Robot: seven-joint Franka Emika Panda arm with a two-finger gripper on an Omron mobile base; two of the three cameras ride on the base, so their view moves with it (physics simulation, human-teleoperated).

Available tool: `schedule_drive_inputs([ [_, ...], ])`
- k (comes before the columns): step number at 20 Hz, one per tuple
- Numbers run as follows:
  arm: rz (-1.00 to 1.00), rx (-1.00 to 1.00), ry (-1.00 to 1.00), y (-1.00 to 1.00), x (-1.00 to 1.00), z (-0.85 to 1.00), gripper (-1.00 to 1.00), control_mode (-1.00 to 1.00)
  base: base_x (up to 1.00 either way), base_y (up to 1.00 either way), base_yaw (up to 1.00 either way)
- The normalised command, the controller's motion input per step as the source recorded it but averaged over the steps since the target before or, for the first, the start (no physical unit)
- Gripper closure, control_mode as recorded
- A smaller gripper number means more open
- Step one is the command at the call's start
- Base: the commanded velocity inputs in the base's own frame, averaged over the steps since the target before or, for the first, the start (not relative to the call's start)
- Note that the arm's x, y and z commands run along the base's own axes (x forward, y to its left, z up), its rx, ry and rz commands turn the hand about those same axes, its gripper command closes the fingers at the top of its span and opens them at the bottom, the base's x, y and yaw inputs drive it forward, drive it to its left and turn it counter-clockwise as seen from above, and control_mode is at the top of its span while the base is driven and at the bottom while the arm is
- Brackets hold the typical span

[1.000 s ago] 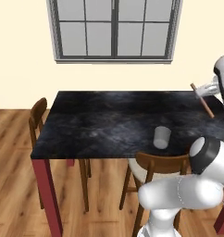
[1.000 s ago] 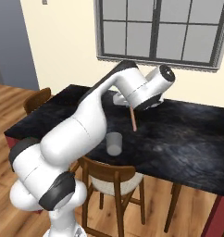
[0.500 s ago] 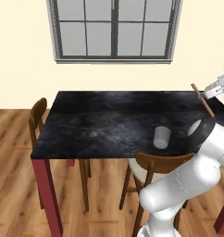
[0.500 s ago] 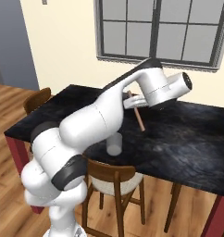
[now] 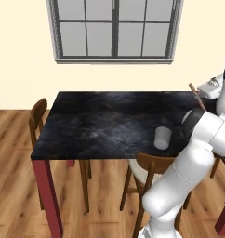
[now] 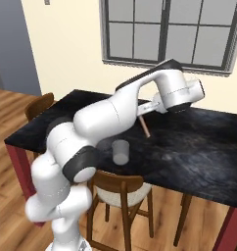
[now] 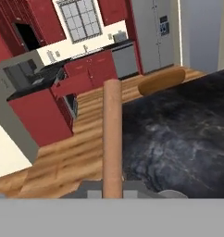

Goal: Take a straw from the drawer in front and place it inside the glass cup on the dining counter.

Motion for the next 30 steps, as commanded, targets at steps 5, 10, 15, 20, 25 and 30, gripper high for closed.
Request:
schedule_drive_inputs([
  [5, 0.21, 0.24, 0.0, 0.0, 0.1, -0.03, 1.0, -1.0, 0.0, 0.0, 0.0],
  [10, 0.2, 0.22, 0.0, 0.04, 0.1, -0.08, 1.0, -1.0, 0.0, 0.0, 0.0],
  [15, 0.18, 0.19, 0.0, 0.02, 0.31, -0.09, 1.0, -1.0, 0.0, 0.0, 0.0],
  [20, 0.15, 0.14, 0.0, 0.05, 0.44, -0.13, 1.0, -1.0, 0.0, 0.0, 0.0],
  [25, 0.16, 0.11, 0.0, 0.0, 0.37, -0.1, 1.0, -1.0, 0.0, 0.0, 0.0],
  [30, 0.16, 0.08, 0.0, 0.06, 0.37, -0.15, 1.0, -1.0, 0.0, 0.0, 0.0],
])
